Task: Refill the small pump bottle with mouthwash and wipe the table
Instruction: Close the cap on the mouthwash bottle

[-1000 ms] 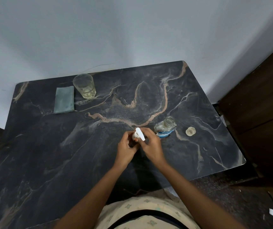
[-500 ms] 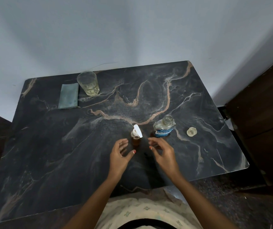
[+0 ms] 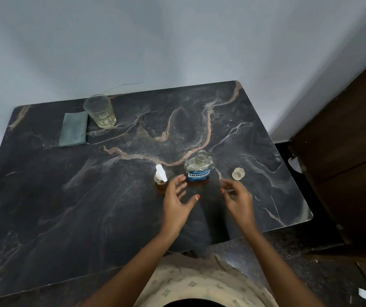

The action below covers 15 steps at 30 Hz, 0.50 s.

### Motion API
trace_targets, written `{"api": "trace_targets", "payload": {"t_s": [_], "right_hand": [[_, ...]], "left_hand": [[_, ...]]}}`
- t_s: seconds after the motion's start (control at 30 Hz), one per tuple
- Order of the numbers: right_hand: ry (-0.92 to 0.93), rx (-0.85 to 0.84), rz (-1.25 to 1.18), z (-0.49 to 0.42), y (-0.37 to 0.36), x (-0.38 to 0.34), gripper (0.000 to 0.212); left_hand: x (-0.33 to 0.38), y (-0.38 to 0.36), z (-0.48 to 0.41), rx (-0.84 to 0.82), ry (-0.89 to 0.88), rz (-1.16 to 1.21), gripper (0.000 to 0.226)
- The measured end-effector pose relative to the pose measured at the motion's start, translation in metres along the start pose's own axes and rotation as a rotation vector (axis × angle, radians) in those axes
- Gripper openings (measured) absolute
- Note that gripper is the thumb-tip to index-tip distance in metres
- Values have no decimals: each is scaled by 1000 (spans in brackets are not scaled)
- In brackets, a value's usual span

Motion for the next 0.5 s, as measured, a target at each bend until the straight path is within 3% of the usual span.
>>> {"api": "trace_targets", "payload": {"t_s": [0.2, 0.37, 0.5], "right_hand": [[-29, 115, 108, -23, 25, 16, 33], [-167, 74, 229, -44, 32, 38, 54], [-230, 8, 226, -52, 30, 50, 46]], "left_hand": [[11, -14, -23, 33, -45, 57, 81], [14, -16, -41, 11, -69, 107, 66], [13, -14, -48, 8, -74, 151, 58]]}}
Point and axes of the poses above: each hand's wrist, its own z-axis away from the middle knuckle, its own y-axis out of the back of the hand, x = y × z, the point moved 4 cm from there along -z, towards the middle knuckle, and after that the axes turned 9 degrees about -x, right-handed, at the moved point
